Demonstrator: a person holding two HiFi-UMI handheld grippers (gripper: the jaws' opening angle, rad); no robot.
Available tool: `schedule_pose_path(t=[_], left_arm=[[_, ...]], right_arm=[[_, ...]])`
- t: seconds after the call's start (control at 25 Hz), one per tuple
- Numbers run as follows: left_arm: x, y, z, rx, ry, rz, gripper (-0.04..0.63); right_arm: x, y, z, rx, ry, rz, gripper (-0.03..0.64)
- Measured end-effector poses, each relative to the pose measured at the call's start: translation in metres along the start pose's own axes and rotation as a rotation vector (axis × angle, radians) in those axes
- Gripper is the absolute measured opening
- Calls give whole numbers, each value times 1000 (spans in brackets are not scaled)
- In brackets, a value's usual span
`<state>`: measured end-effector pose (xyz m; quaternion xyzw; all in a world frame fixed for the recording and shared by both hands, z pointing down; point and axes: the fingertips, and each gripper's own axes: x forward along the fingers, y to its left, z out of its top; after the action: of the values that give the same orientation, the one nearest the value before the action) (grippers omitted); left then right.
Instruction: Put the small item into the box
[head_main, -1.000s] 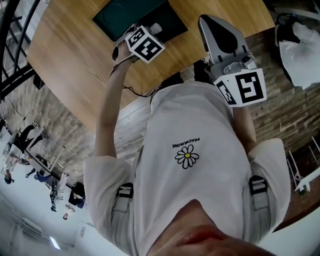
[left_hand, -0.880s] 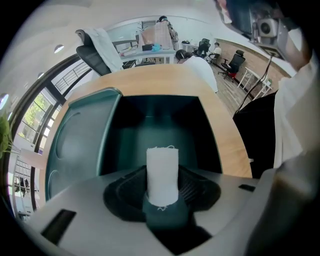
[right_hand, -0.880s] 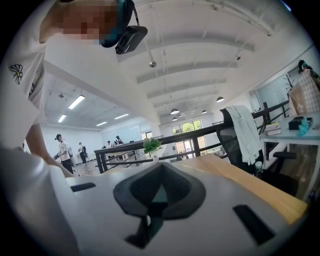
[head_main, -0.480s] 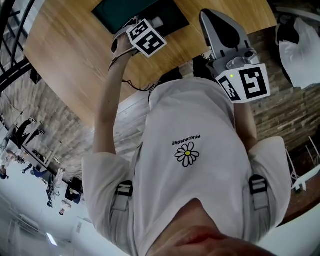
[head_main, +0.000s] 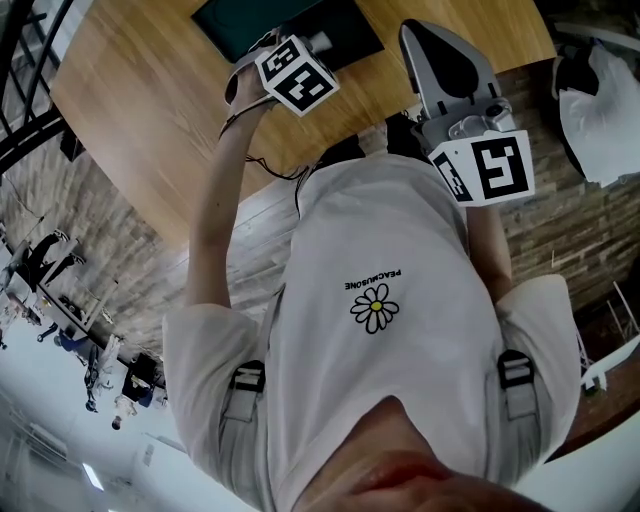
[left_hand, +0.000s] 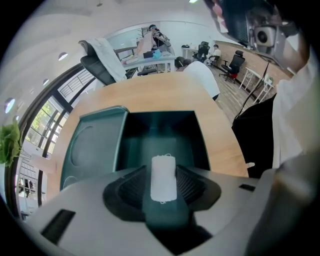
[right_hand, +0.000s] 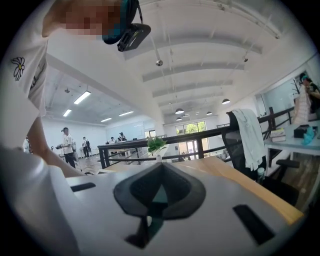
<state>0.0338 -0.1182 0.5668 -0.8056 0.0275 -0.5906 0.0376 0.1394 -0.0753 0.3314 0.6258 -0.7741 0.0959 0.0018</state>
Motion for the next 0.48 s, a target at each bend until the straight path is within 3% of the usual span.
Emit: schedule_pose_path(t=[0.24, 0.48], left_arm=[[-44, 10, 29, -28, -119, 55, 199], [-123, 49, 58, -155, -332, 202, 183]], right_arm=[[9, 15, 21, -58, -44, 41, 6], [24, 24, 44, -123, -95, 70, 6]])
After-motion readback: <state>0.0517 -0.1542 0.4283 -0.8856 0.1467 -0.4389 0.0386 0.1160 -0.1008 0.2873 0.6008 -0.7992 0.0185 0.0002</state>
